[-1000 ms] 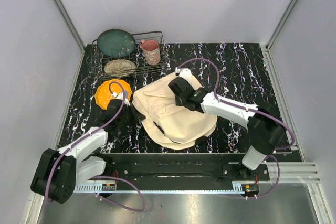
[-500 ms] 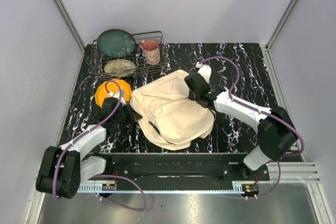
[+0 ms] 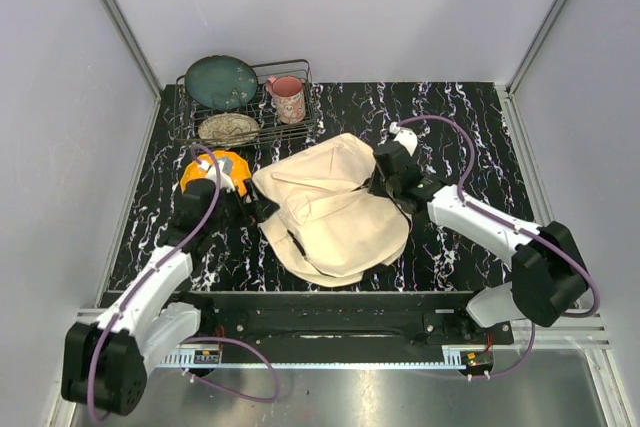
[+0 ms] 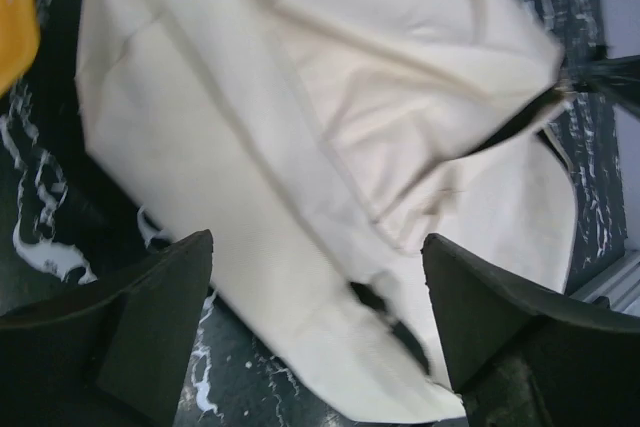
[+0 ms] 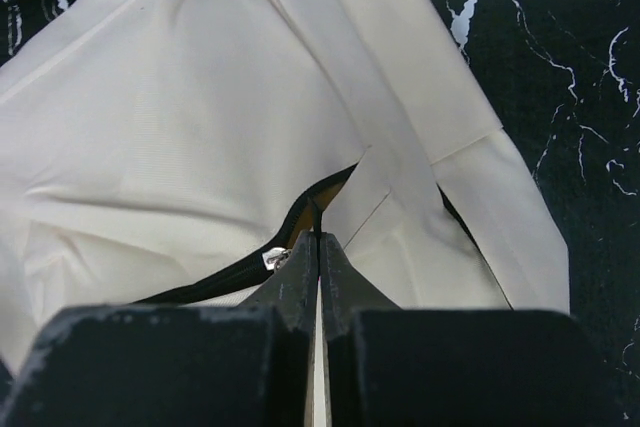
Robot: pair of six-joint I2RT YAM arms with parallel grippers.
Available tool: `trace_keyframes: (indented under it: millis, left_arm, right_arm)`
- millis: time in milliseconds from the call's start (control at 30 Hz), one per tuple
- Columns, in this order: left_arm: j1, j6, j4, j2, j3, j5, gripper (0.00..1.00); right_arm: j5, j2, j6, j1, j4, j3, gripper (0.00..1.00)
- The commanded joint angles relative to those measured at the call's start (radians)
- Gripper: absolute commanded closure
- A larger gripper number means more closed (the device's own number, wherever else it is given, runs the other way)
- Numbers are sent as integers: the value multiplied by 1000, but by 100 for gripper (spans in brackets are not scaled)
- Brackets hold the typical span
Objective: Pack the student bag
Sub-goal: Zip the student bag at the center of the board.
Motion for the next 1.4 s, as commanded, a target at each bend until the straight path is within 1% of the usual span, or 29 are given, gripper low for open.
trace_keyframes:
  millis: [0, 33, 67, 100, 133, 167, 200, 233, 267, 300, 367, 433, 600, 833, 900, 933, 1000, 1067, 1100, 1200, 1367]
  left_arm:
    - [-108, 104, 36, -148, 120, -63, 8]
    - [-137, 129, 46, -148, 149, -77, 6]
    - [-167, 187, 65, -128, 165, -80, 5]
    - [-226, 219, 83, -102, 183, -71, 5]
    - [-256, 248, 105, -72, 226, -68, 5]
    - [-285, 314, 108, 3, 253, -48, 7]
    - [-338, 348, 106, 42, 279, -44, 9]
    - [-361, 376, 103, 80, 325, -50, 10]
    - [-378, 429, 103, 150, 347, -33, 11]
    - [-400, 450, 97, 181, 365, -28, 11]
    - [-408, 499, 96, 258, 407, 2, 12]
    - [-411, 520, 96, 297, 433, 16, 14]
    - [-432, 554, 89, 405, 467, 13, 13]
    - [-484, 556, 22, 536, 525, -57, 16]
    - [-492, 557, -7, 570, 536, -102, 18]
    - [-492, 551, -18, 577, 550, -112, 20]
    - [-494, 537, -27, 588, 556, -111, 37]
    - [-494, 522, -23, 576, 548, -113, 56]
    - [-497, 519, -24, 568, 542, -117, 74]
    - [-497, 507, -38, 530, 508, -128, 100]
    - [-497, 465, -38, 423, 433, -143, 100]
  right_arm:
    - [-27, -73, -9, 18, 32, -21, 100]
    - [-33, -72, -11, 25, 35, -22, 100]
    - [-36, -69, -11, 31, 35, -21, 100]
    - [-36, -66, -9, 38, 35, -18, 100]
    - [-35, -58, -9, 41, 35, -16, 100]
    - [-32, -54, -9, 43, 35, -13, 100]
    - [-32, -49, -9, 45, 35, -5, 100]
    - [-30, -47, -12, 45, 33, -4, 100]
    - [-35, -47, -11, 45, 32, 1, 100]
    - [-38, -52, -12, 45, 26, 8, 100]
    - [-52, -64, -9, 45, 18, 13, 100]
    - [-49, -87, -5, 45, 18, 7, 100]
    - [-47, -124, -3, 45, 7, 10, 100]
    - [-41, -138, -11, 45, -8, 21, 100]
    - [-41, -133, -15, 45, -10, 24, 100]
    - [-44, -132, -17, 45, -11, 27, 100]
    - [-41, -127, -20, 45, -13, 30, 100]
    - [-33, -124, -22, 45, -13, 31, 100]
    - [-29, -120, -23, 45, -13, 31, 100]
    - [-7, -103, -29, 43, -11, 36, 100]
    - [17, -51, -23, 17, -28, 50, 100]
